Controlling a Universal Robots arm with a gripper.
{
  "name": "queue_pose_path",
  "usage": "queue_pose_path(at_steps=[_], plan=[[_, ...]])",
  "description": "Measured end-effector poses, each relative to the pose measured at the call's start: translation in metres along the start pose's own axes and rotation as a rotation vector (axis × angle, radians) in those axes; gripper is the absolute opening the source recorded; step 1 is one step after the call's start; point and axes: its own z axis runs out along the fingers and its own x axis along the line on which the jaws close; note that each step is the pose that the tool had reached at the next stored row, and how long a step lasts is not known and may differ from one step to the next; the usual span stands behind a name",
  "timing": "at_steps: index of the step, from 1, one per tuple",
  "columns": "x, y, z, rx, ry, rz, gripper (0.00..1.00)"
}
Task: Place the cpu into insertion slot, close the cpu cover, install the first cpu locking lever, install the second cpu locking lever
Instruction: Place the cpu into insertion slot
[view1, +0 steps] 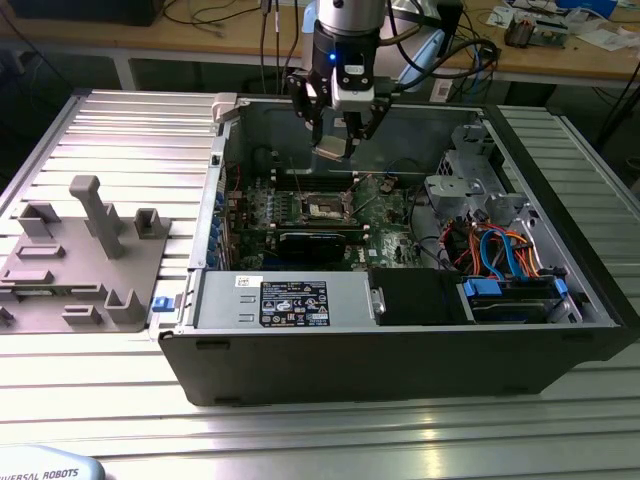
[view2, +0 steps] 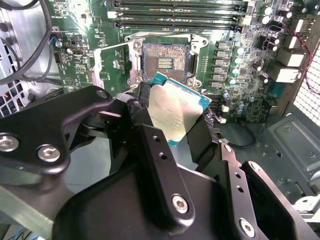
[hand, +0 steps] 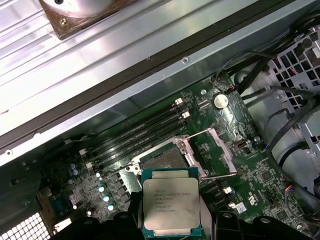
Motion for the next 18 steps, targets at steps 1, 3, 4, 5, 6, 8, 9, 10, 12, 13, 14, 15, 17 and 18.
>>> queue_pose_path(at_steps=[1,3,4,5,6,8,9,10,12,13,14,15,17,18], plan=[[0.0,0.0,0.0,0.0,-0.0001,0.003,0.54],[0.0,0.0,0.0001,-0.0002,-0.0004,0.008,0.54],[0.0,0.0,0.0001,-0.0002,-0.0005,0.011,0.54],[0.0,0.0,0.0002,-0.0003,-0.0006,0.014,0.54],[0.0,0.0,0.0002,-0.0003,-0.0009,0.02,0.54],[0.0,0.0,0.0004,-0.0007,-0.0014,0.033,0.54],[0.0,0.0,0.0004,-0.0006,-0.0016,0.037,0.54],[0.0,0.0,0.0005,-0.0007,-0.0017,0.042,0.54],[0.0,0.0,0.0005,-0.0007,-0.002,0.047,0.54],[0.0,0.0,0.0006,-0.0008,-0.0021,0.05,0.54],[0.0,0.0,0.0006,-0.0009,-0.0023,0.054,0.54],[0.0,0.0,0.0006,-0.0009,-0.0023,0.056,0.54],[0.0,0.0,0.0009,-0.0013,-0.0033,0.08,0.54],[0.0,0.0,0.001,-0.0016,-0.0041,0.099,0.54]])
